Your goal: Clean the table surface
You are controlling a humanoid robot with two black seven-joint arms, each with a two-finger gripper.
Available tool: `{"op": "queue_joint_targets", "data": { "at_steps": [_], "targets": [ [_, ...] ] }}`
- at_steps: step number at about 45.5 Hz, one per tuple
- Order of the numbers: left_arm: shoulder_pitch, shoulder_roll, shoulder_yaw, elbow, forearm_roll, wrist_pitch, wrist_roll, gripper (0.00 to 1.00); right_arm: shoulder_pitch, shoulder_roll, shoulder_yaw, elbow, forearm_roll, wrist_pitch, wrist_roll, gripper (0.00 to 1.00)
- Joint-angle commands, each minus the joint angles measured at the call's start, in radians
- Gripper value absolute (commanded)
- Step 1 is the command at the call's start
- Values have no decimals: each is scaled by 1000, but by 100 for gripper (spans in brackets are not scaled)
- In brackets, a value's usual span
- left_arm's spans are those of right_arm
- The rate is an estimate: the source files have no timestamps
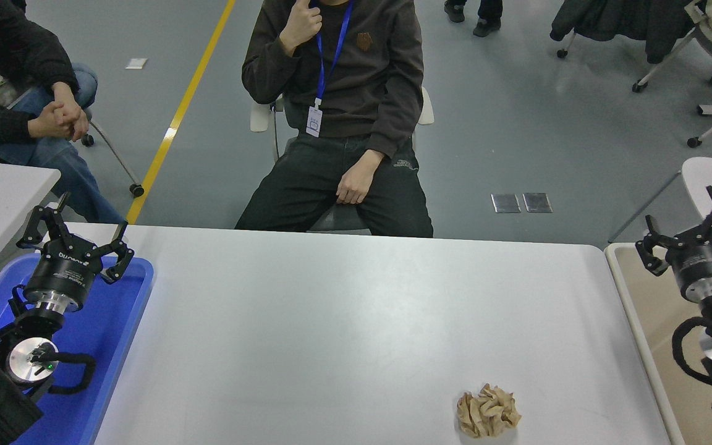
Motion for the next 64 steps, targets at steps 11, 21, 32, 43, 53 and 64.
{"op": "queue_joint_targets", "data": {
  "at_steps": [11, 21, 32, 43, 53, 64],
  "targets": [
    [0, 0, 0, 0, 0, 0, 0, 100, -33, 108, 3, 62, -83, -4, 33, 99],
    [0, 0, 0, 0, 0, 0, 0, 100, -33, 119, 1, 62, -83, -67, 36, 99],
    [0, 0, 0, 0, 0, 0, 0, 100, -40, 98, -94, 171, -83, -191, 23, 99],
    [0, 0, 0, 0, 0, 0, 0, 100, -151, -108, -223, 563, -83, -260, -23, 99],
    [0, 0, 0, 0, 0, 0, 0, 100, -172, -295, -301, 748, -145, -237, -66, 99],
    [0, 0, 0, 0, 0, -1, 0, 100, -177, -444, -370, 844, -422, -144, -128, 98]
  ]
}}
